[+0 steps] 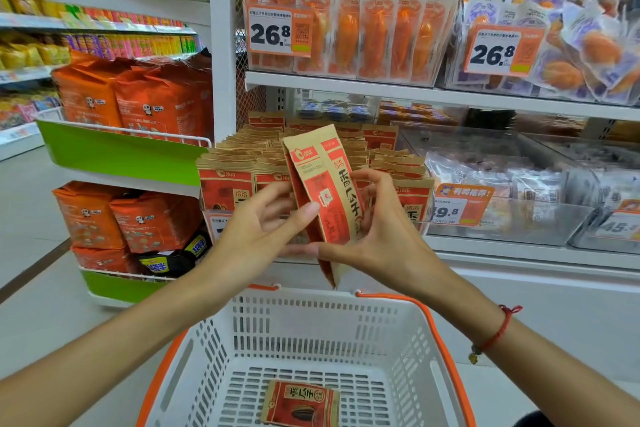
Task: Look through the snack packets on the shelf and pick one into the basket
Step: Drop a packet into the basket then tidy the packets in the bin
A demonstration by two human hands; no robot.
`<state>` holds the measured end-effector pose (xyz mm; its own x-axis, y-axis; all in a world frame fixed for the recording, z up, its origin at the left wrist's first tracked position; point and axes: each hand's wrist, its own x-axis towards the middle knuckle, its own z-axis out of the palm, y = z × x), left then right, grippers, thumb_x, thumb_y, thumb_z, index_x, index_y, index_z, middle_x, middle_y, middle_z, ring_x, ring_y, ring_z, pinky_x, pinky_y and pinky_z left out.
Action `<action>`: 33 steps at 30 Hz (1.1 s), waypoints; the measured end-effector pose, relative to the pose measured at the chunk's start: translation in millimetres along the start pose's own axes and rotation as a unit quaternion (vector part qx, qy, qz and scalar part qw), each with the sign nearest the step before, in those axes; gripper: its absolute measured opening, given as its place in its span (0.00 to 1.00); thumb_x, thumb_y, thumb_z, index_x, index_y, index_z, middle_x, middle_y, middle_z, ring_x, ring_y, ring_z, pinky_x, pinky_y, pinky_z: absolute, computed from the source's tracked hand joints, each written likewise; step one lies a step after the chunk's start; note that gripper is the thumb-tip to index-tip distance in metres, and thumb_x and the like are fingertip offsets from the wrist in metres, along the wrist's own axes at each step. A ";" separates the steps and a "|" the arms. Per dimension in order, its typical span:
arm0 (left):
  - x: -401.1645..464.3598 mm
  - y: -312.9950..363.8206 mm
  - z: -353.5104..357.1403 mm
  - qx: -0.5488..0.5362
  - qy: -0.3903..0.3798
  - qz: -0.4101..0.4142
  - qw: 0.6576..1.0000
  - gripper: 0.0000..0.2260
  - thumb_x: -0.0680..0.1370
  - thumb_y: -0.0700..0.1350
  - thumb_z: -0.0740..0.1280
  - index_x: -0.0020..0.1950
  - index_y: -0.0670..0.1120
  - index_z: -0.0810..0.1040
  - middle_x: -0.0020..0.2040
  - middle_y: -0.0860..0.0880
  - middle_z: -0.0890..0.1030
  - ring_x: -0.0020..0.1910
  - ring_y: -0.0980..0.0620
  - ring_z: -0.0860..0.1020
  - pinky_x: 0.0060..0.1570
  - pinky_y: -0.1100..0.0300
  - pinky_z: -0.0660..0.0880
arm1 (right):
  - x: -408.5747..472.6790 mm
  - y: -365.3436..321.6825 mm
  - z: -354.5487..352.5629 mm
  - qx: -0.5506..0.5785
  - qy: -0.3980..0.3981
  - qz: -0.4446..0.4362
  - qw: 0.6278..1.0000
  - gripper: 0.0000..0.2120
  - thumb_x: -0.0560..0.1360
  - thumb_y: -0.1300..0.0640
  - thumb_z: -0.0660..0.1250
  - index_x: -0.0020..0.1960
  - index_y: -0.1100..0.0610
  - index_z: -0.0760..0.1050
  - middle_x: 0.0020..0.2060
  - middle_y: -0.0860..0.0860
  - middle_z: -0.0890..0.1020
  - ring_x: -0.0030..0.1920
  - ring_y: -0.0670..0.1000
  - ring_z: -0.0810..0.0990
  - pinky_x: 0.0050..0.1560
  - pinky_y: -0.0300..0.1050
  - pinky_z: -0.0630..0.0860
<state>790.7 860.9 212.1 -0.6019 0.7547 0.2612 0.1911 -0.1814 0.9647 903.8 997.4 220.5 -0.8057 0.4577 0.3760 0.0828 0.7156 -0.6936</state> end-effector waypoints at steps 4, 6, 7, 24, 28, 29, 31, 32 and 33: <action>3.2 -4.1 -3.3 -0.021 0.018 -0.033 0.999 0.13 0.78 0.44 0.65 0.63 0.47 0.73 0.52 0.52 0.85 0.51 0.57 0.83 0.40 0.64 0.80 | 4.1 1.8 -4.3 -0.035 0.035 0.024 0.998 0.37 0.63 0.41 0.78 0.63 0.49 0.63 0.47 0.39 0.74 0.44 0.38 0.76 0.42 0.32 0.73; 4.3 -4.4 -5.3 -0.017 0.023 -0.047 0.998 0.12 0.79 0.43 0.65 0.62 0.48 0.74 0.52 0.53 0.85 0.50 0.59 0.83 0.39 0.65 0.80 | 5.3 3.3 -6.4 -0.060 0.055 0.029 0.996 0.31 0.64 0.41 0.77 0.59 0.50 0.66 0.42 0.42 0.77 0.40 0.39 0.77 0.39 0.37 0.76; 4.7 -4.3 -5.9 -0.012 0.020 -0.050 0.998 0.11 0.80 0.43 0.64 0.62 0.49 0.75 0.51 0.54 0.85 0.49 0.60 0.83 0.38 0.67 0.79 | 5.5 4.6 -7.3 -0.069 0.063 0.034 0.995 0.29 0.65 0.40 0.76 0.57 0.50 0.66 0.40 0.43 0.79 0.39 0.41 0.78 0.40 0.43 0.79; 4.4 -12.3 -11.3 0.051 -0.028 -0.057 0.997 0.16 0.74 0.43 0.72 0.59 0.58 0.78 0.48 0.62 0.84 0.49 0.64 0.82 0.41 0.70 0.78 | 14.5 21.0 -17.6 -0.014 0.133 0.030 0.991 0.15 0.78 0.46 0.64 0.37 0.50 0.79 0.33 0.46 0.84 0.33 0.46 0.84 0.35 0.54 0.82; 5.8 -15.9 -9.8 0.037 -0.024 -0.065 0.997 0.16 0.74 0.42 0.72 0.58 0.58 0.78 0.50 0.60 0.85 0.50 0.64 0.82 0.45 0.67 0.79 | 13.9 20.3 -16.0 -0.017 0.132 0.017 0.991 0.13 0.78 0.47 0.64 0.36 0.48 0.77 0.32 0.45 0.84 0.32 0.45 0.83 0.35 0.54 0.81; 5.7 -16.2 -9.5 0.036 -0.024 -0.064 0.997 0.16 0.74 0.41 0.71 0.57 0.58 0.78 0.50 0.60 0.85 0.51 0.64 0.81 0.46 0.67 0.79 | 13.0 19.4 -15.1 -0.014 0.132 0.015 0.991 0.13 0.78 0.47 0.64 0.36 0.48 0.76 0.32 0.46 0.84 0.31 0.45 0.83 0.35 0.54 0.81; 5.6 -17.4 -8.4 0.039 -0.022 -0.062 0.997 0.15 0.75 0.41 0.71 0.55 0.59 0.79 0.49 0.60 0.85 0.52 0.64 0.81 0.49 0.66 0.78 | 11.2 17.7 -12.9 0.003 0.134 0.011 0.991 0.13 0.79 0.47 0.64 0.36 0.49 0.75 0.31 0.47 0.84 0.30 0.45 0.82 0.33 0.52 0.80; 5.7 -18.5 -8.2 0.040 -0.017 -0.062 0.997 0.14 0.75 0.41 0.71 0.55 0.59 0.79 0.49 0.60 0.85 0.52 0.63 0.81 0.51 0.66 0.78 | 10.4 16.7 -11.7 0.008 0.135 0.010 0.991 0.13 0.79 0.47 0.64 0.38 0.52 0.74 0.30 0.48 0.84 0.29 0.45 0.82 0.33 0.52 0.80; 5.7 -19.0 -7.7 0.041 -0.011 -0.062 0.997 0.14 0.75 0.42 0.71 0.55 0.59 0.79 0.49 0.59 0.85 0.53 0.63 0.81 0.53 0.64 0.78 | 10.1 16.6 -10.5 0.005 0.133 0.011 0.991 0.13 0.79 0.47 0.64 0.40 0.53 0.74 0.30 0.49 0.84 0.30 0.46 0.82 0.33 0.54 0.80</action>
<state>777.7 863.8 195.6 -0.6077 0.7819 0.1392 0.1794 -0.0355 0.9831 903.2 1019.4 219.2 -0.6206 0.5971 0.5083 0.0926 0.6994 -0.7087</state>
